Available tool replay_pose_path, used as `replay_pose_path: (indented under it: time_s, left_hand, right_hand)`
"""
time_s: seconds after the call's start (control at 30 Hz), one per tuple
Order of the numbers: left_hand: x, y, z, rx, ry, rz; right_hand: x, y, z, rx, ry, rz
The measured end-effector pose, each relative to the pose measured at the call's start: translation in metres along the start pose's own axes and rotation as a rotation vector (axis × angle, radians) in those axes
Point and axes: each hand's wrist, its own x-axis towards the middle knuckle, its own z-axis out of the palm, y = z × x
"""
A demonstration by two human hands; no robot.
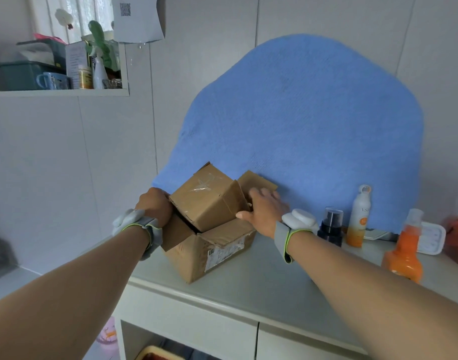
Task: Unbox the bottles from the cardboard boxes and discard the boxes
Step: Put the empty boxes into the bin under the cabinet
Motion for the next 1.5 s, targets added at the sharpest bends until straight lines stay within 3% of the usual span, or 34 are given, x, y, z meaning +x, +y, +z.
replay_pose_path:
  time_s: [0.07, 0.2, 0.27, 0.37, 0.53, 0.7, 0.87, 1.07, 1.27, 1.5]
  left_hand:
    - [-0.005, 0.001, -0.007, -0.038, -0.011, -0.054]
    - [-0.028, -0.013, -0.014, -0.137, 0.046, 0.014]
    - [-0.039, -0.026, -0.021, -0.187, 0.068, 0.013]
    - [-0.052, -0.044, -0.031, -0.258, 0.117, -0.019]
    - [-0.072, -0.08, -0.056, -0.394, 0.212, -0.031]
    - [-0.096, -0.144, -0.085, -0.354, 0.319, -0.096]
    - [-0.121, -0.213, -0.105, -0.13, 0.282, -0.16]
    - [-0.147, -0.289, -0.109, 0.014, 0.261, -0.333]
    - [-0.172, -0.345, -0.112, 0.181, 0.118, -0.458]
    - [-0.171, -0.352, -0.094, 0.437, -0.08, -0.421]
  right_hand:
    - [-0.008, 0.001, 0.0, 0.053, 0.039, 0.187]
    - [-0.021, -0.004, -0.009, 0.215, -0.02, 0.506]
    - [-0.029, -0.007, -0.014, 0.555, -0.099, 0.589]
    - [-0.047, -0.02, -0.017, 1.287, -0.189, 0.654]
    - [-0.063, -0.06, -0.015, 1.703, -0.179, 0.654]
    - [-0.088, -0.114, -0.009, 1.468, -0.5, 0.538]
    - [-0.109, -0.158, 0.01, 1.204, -0.604, 0.348]
    - [-0.14, -0.199, 0.045, 1.084, -0.702, 0.18]
    - [-0.178, -0.222, 0.096, 0.984, -0.987, 0.234]
    - [-0.195, -0.206, 0.142, 0.979, -1.161, 0.394]
